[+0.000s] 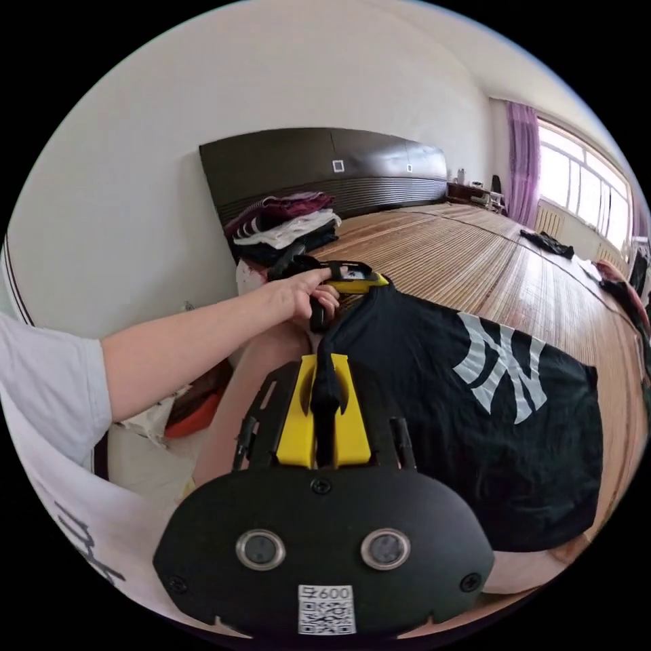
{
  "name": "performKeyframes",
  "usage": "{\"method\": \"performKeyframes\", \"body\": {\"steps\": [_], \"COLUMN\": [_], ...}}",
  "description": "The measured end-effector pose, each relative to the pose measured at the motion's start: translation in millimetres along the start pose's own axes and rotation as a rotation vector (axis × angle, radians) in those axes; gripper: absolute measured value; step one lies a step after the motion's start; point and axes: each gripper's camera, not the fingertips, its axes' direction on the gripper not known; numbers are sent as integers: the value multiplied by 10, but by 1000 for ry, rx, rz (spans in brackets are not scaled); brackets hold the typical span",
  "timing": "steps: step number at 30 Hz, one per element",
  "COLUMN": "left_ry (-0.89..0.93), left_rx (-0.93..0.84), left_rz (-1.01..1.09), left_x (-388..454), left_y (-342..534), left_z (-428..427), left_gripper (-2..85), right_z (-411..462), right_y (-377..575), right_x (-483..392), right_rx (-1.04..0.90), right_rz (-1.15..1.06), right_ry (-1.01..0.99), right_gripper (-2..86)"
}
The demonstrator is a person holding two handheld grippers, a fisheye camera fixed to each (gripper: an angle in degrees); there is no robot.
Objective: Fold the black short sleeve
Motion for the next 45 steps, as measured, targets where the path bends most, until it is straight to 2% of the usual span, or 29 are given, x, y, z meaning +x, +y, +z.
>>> {"method": "performKeyframes", "body": {"steps": [1, 2, 5, 11, 20, 26, 33, 45], "left_ry": [168, 229, 179, 213, 124, -27, -114, -121], "left_rx": [7, -8, -47, -169, -282, -338, -322, -323], "left_rz": [-81, -96, 21, 74, -69, -73, -83, -107], "left_x": [-72, -8, 507, 1223, 967, 552, 70, -846], "left_y": [-106, -214, -490, -890, -1295, -1661, -2147, -2737], "left_z": [38, 117, 381, 1385, 3047, 3857, 4313, 4758], "left_gripper": [22, 21, 21, 21, 19, 19, 20, 24], "right_z": [-282, -575, -1316, -2810, -3967, -4366, -4555, -4913], "right_y": [-64, -122, -245, -140, -97, -134, -491, -1065], "right_x": [50, 115, 331, 824, 1309, 1570, 1657, 1041], "right_rx": [59, 120, 242, 548, 595, 585, 497, 465], "right_rz": [20, 49, 130, 285, 611, 801, 877, 868], "right_ry": [-34, -66, -98, -62, 171, 195, 174, 218], "right_gripper": [-5, -5, -5, -4, -5, -5, -5, -5]}}
